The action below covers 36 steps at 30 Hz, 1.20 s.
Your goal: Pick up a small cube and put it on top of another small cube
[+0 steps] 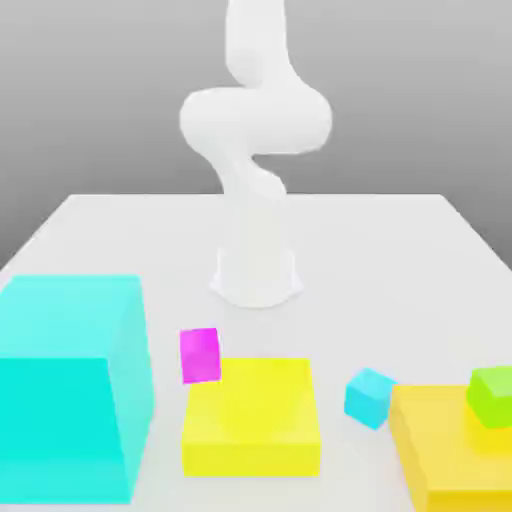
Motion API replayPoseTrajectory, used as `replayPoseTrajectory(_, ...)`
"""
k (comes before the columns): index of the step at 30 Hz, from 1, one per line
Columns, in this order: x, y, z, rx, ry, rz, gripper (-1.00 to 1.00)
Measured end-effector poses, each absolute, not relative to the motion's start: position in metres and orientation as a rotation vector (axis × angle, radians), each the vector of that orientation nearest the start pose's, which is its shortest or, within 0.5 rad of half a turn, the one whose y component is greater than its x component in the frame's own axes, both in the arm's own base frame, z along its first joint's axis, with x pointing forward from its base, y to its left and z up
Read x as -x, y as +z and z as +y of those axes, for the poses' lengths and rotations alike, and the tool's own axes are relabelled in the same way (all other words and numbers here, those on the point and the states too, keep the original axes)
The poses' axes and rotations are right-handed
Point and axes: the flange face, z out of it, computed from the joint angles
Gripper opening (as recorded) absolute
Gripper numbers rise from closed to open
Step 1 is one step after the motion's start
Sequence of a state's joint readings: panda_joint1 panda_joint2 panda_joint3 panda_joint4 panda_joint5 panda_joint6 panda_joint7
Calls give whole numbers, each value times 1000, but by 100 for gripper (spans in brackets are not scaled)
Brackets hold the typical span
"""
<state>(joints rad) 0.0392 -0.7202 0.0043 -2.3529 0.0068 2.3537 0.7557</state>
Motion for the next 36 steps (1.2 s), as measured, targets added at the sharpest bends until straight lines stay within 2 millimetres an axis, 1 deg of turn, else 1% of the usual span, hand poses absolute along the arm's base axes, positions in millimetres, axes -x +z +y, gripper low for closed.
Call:
replayPoseTrajectory(2, -403, 612, 35, 2624, -848, 862, 0)
replayPoseTrajectory(4, -419, 562, 54, 2707, -758, 773, 0)
replayPoseTrajectory(6, -429, 512, 74, 2783, -669, 680, 0)
replayPoseTrajectory(9, -431, 437, 102, 2886, -530, 531, 0)
replayPoseTrajectory(11, -424, 388, 119, 2948, -436, 425, 0)
replayPoseTrajectory(14, -404, 319, 140, 3028, -294, 262, 0)
replayPoseTrajectory(16, -384, 275, 150, 3072, -198, 151, 0)
replayPoseTrajectory(18, -359, 235, 162, 3110, -101, 17, 0)
replayPoseTrajectory(19, -346, 216, 162, 3127, -51, -33, 0)
replayPoseTrajectory(20, -339, 202, 165, 3134, -26, -72, 0)
replayPoseTrajectory(21, -337, 191, 164, 3137, -13, -76, 0)
replayPoseTrajectory(26, -334, 142, 163, 3140, 1, -84, 0)
replayPoseTrajectory(27, -333, 135, 162, 3140, 0, -84, -100)
replayPoseTrajectory(32, -333, 135, 163, 3141, 2, -85, -100)
replayPoseTrajectory(33, -333, 131, 162, 3141, 1, -85, -100)
replayPoseTrajectory(34, -333, 134, 163, 3141, 1, -85, -100)
replayPoseTrajectory(36, -334, 148, 163, 3141, 1, -85, -100)
